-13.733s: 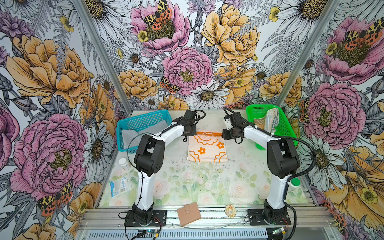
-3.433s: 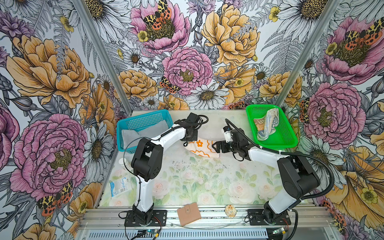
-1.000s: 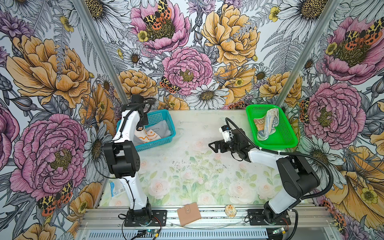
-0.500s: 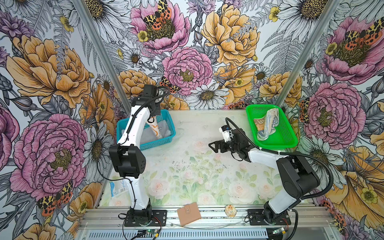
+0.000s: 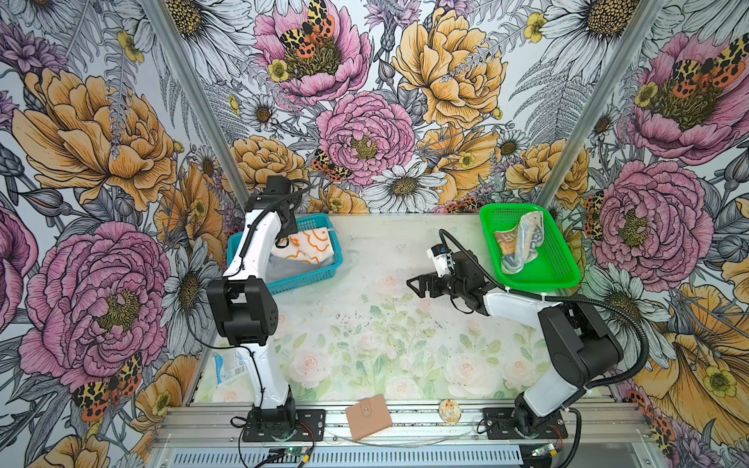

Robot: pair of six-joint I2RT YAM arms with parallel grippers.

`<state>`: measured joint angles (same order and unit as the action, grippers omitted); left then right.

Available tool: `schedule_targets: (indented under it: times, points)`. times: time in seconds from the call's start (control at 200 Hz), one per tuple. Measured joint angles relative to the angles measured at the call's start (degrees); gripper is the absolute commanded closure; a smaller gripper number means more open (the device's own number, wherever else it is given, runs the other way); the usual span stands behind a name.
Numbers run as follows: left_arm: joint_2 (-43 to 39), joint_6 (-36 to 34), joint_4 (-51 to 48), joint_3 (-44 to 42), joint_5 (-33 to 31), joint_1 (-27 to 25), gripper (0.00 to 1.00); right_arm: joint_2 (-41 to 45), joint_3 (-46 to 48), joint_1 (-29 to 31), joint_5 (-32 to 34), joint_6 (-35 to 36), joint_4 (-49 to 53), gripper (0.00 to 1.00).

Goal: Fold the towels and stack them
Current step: 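Lower the towel onto the grey towel in the teal basket and open the left gripper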

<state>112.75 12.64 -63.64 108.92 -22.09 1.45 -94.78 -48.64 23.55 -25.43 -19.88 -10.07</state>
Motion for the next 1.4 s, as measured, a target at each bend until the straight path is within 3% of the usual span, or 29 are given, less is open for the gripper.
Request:
schedule_targets:
  times: [0.405,0.695,0.856,0.921,0.996,1.251,1.371,1.396]
  points:
    - [1.6,2.0,-0.5,-0.9,-5.8,-1.7,1.00,-0.6,-0.3,0.3,-0.4,0.0,0.2,0.00]
    - [5.9,1.8,-4.8,11.5,-8.0,-4.8,1.00,-0.6,-0.3,0.3,-0.4,0.0,0.2,0.00]
    - [7.6,1.7,-6.8,12.1,-7.7,-3.5,0.99,-0.6,-0.3,0.5,-0.4,0.0,0.2,0.01]
    - [8.1,1.7,-7.4,12.0,-7.4,-2.5,0.90,-0.7,-0.5,0.5,-0.4,0.0,0.3,0.00]
    - [8.1,1.3,-7.9,11.7,-7.0,-1.5,0.65,-1.0,-0.7,0.5,-0.4,0.0,0.4,0.01]
    - [7.9,0.3,-8.3,9.4,-6.8,1.8,0.35,-1.4,-0.8,0.5,-0.4,0.0,0.4,0.00]
    - [7.4,0.2,-8.3,9.3,-6.4,4.7,0.03,-1.4,-0.8,0.5,-0.4,0.0,0.4,0.01]
    - [7.1,-0.4,-8.4,9.3,-6.4,5.2,0.01,-1.4,-0.8,0.5,-0.4,0.0,0.4,0.00]
